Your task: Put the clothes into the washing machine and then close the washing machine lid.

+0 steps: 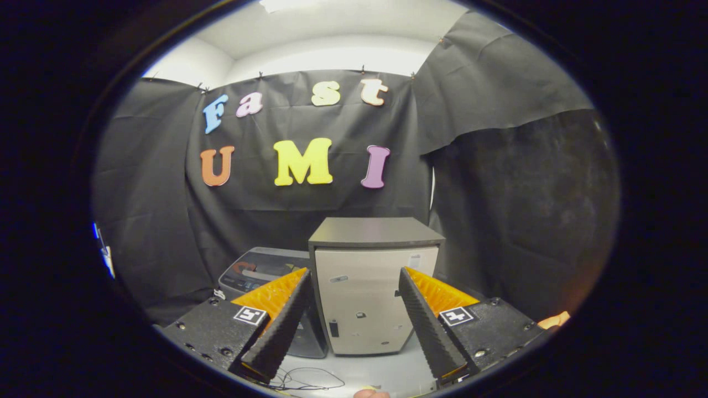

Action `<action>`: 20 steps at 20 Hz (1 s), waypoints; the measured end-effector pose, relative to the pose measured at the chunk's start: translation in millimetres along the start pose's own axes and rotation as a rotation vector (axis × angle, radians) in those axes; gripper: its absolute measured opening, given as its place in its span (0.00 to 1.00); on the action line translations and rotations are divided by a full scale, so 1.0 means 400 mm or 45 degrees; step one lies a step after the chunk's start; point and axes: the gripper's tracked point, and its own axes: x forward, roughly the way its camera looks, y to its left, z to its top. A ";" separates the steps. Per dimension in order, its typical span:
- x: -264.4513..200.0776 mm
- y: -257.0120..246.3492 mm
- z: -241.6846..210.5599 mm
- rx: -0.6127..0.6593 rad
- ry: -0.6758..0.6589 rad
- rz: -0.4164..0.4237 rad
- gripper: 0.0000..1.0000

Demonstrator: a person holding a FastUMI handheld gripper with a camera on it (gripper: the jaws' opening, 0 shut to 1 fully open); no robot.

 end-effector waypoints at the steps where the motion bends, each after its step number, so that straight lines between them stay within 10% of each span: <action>1: -0.001 0.001 -0.002 -0.002 0.008 0.003 0.99; 20: -0.012 0.001 -0.005 -0.014 0.021 0.006 0.99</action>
